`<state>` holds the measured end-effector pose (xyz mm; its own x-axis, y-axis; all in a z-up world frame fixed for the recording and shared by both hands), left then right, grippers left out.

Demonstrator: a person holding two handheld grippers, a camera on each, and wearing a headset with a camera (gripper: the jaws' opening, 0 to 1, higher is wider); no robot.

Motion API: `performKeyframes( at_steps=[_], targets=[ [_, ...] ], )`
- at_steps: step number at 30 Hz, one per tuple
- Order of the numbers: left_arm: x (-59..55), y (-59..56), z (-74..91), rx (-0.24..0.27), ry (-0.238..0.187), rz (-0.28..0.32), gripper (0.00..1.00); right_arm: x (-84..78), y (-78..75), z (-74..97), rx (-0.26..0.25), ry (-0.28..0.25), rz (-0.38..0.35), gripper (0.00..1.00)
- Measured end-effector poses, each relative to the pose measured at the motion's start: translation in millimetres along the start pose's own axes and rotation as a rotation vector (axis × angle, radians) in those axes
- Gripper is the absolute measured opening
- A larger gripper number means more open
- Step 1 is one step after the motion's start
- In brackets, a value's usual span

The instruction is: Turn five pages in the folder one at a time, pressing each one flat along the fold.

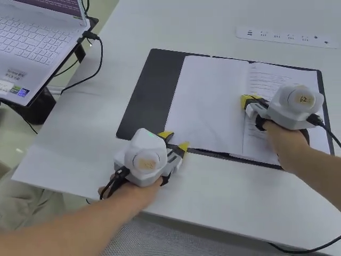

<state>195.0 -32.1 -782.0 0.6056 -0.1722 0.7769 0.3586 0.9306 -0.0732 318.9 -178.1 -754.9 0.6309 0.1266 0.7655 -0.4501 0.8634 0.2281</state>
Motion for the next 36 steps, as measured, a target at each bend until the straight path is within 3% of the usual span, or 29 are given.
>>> performKeyframes(
  at_steps=[15,21,36],
  targets=[
    [0.1,-0.8,2.5,0.0,-0.001,0.001,0.23,-26.0,24.1,22.3,0.031,0.024,0.064,0.0],
    [0.6,-1.5,3.9,0.0,-0.002,0.0,0.23,-42.4,37.8,32.0,0.067,0.068,0.115,0.0],
    [1.1,-2.0,4.1,0.001,0.003,-0.002,0.23,-71.3,44.1,50.4,0.09,0.094,0.122,0.0]
  ],
)
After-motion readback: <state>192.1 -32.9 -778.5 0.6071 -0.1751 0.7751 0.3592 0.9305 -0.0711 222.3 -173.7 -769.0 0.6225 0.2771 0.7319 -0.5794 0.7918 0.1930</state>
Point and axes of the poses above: the centre of the closed fingertips' face, and the gripper's own axes: z roughly backward along the fingers, y roughly to its left, x roughly out of its top, the point moved 2 cm from there along z, roughly backward along the fingers, and after that the axes turned 13 degrees about y, right-handed, at the moved point
